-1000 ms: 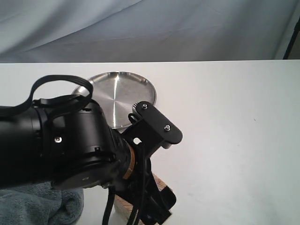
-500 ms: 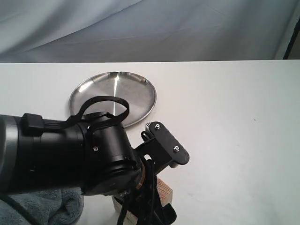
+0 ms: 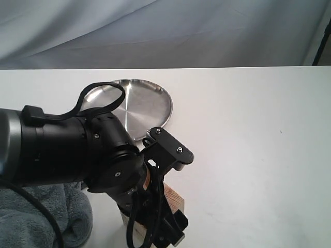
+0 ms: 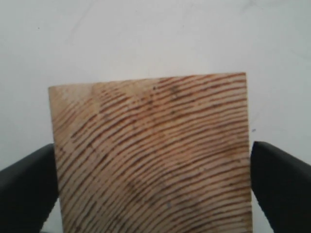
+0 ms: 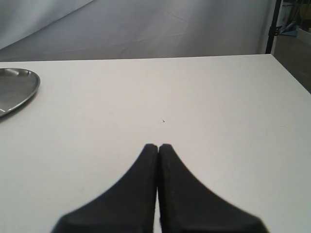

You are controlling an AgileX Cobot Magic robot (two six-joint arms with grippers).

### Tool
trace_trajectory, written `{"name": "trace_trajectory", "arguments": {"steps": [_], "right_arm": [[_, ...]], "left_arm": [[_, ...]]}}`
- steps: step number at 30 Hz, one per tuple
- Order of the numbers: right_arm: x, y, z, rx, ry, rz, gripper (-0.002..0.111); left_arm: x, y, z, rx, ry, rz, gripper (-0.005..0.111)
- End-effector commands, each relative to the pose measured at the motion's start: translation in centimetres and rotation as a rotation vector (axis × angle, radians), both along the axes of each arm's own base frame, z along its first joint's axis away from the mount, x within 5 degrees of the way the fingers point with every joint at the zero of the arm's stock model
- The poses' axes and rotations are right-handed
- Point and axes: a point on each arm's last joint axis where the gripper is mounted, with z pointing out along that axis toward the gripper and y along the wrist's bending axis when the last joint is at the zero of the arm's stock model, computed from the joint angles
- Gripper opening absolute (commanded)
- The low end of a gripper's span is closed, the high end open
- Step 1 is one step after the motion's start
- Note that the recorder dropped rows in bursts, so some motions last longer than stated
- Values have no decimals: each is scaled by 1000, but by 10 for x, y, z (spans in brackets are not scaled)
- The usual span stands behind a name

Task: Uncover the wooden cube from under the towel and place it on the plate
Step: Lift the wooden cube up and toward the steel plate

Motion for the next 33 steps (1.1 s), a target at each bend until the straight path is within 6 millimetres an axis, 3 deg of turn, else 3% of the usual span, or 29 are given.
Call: {"name": "trace_trajectory", "arguments": {"steps": [1, 6, 7, 17, 26, 33], "right_arm": [[0, 0, -1, -9, -5, -1, 0], [0, 0, -1, -9, -5, -1, 0], [0, 0, -1, -9, -5, -1, 0], [0, 0, -1, -7, -5, -2, 0], [0, 0, -1, -9, -5, -1, 0], [0, 0, -1, -9, -5, -1, 0]], "left_arm": [[1, -2, 2, -20, 3, 10, 64], [4, -4, 2, -40, -37, -13, 6], [5, -4, 3, -37, -56, -32, 0], [13, -6, 15, -81, -179, -105, 1], [13, 5, 78, -210, -418, -132, 0], [22, 29, 133, -257, -729, -87, 0]]}}
